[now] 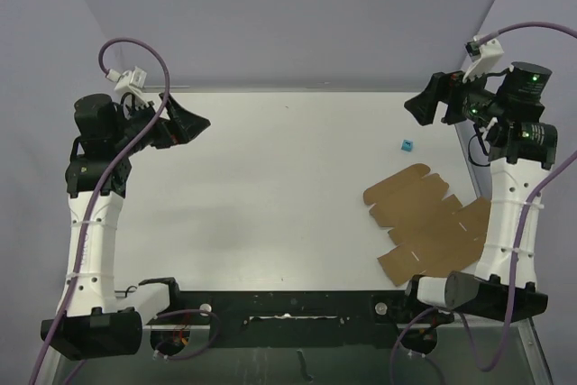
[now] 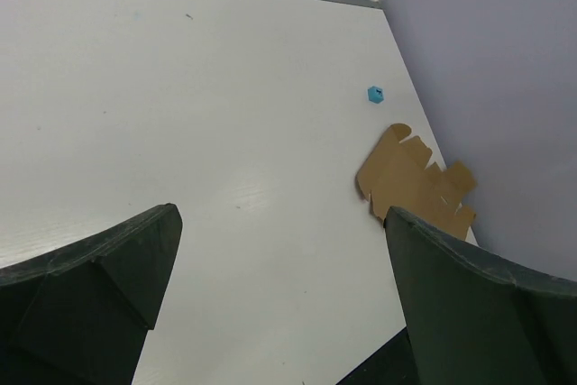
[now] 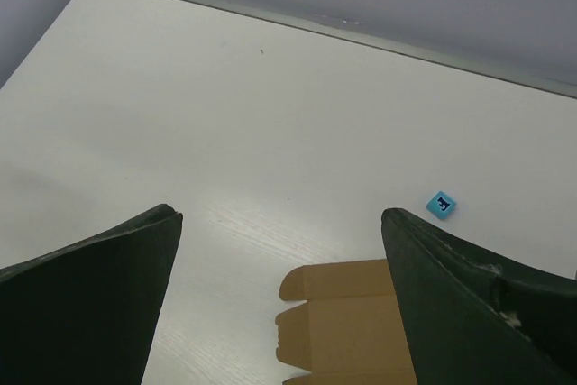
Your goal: Fold the paper box
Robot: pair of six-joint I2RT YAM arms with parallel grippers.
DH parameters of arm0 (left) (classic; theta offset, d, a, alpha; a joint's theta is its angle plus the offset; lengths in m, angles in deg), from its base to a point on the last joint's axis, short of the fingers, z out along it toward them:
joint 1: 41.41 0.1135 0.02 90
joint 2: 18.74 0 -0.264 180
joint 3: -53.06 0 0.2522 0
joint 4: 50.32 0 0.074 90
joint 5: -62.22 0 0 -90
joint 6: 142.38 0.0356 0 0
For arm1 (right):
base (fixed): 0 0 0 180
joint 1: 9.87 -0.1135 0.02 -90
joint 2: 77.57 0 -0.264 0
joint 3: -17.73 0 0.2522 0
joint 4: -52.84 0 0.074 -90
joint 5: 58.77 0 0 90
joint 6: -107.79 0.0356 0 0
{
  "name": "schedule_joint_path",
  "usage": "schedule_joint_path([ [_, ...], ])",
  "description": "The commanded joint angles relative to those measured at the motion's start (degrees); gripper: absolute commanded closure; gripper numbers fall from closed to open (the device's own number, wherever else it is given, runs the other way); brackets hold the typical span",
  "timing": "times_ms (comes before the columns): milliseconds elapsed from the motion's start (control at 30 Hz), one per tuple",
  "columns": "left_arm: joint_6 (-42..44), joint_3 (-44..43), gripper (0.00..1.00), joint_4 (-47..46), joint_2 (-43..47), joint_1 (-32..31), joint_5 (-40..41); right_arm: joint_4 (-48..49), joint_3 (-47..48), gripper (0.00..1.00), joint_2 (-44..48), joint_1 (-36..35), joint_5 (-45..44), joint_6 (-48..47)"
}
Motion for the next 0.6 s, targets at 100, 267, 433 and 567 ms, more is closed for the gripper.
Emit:
schedule_joint_path([
  [100, -1.9, 1.6, 0.02, -3.7, -2.3, -0.1, 2.7, -3.2, 4.2, 0.02, -6.6, 0.9, -4.2, -0.6],
  [267, -4.5, 6.0, 0.02, -7.0, -1.7, -3.9, 4.1, -3.2, 2.4, 0.02, -7.8, 0.2, -4.1, -3.2],
  [433, -7.7, 13.5, 0.03, -12.1, 0.0, -18.3, 13.6, -3.0, -2.7, 0.02, -4.0, -6.3, -7.2, -9.7],
  [567, -15.1, 22.4, 0.08, -22.1, 0.4, -33.1, 21.1, -2.0, -10.5, 0.02, 0.7, -9.8, -1.6, -12.3],
])
